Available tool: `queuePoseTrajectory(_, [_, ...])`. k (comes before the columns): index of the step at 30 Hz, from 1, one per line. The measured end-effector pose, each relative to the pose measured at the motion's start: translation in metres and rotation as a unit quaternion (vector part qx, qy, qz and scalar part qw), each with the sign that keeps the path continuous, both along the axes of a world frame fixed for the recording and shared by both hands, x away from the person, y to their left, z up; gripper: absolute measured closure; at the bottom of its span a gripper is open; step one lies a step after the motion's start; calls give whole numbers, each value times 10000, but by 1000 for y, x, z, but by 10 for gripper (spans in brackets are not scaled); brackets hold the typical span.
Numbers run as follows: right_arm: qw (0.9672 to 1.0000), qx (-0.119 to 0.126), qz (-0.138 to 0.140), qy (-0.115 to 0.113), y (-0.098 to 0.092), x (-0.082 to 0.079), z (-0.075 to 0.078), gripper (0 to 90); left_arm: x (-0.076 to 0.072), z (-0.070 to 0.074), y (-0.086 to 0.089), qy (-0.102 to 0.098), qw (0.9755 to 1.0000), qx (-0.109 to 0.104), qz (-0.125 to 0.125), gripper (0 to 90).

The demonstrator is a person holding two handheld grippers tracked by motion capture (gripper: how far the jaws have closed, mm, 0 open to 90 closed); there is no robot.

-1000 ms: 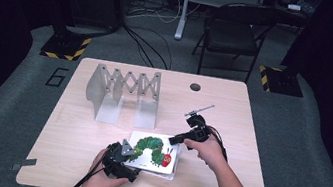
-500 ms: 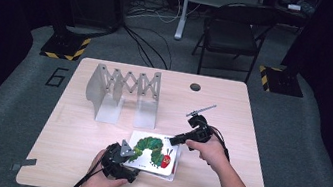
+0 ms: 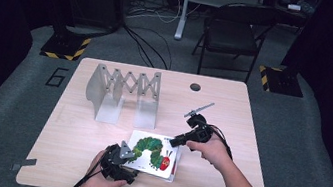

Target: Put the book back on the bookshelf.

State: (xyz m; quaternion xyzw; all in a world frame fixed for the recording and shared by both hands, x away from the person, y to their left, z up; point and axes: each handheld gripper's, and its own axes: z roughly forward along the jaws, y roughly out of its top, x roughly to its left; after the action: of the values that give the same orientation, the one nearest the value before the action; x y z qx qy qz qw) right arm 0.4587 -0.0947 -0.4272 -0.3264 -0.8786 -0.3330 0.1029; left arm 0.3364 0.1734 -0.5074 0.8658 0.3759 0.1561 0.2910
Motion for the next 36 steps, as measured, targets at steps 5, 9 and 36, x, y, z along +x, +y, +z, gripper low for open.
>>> queuePoseTrajectory(5, [9999, -140, 19, 11, 3, -1, 4, 661, -1, 0, 0, -32, 10000, -12, -11, 113])
queuePoseTrajectory(9, [9997, -205, 109, -40, 5, -2, 7, 662, -2, 0, 1, -37, 10000, 1, 7, 113])
queuePoseTrajectory(36, [9951, -649, 751, -39, 10, -2, 16, 740, -2, -6, 4, 170, 9998, -69, -51, 166])
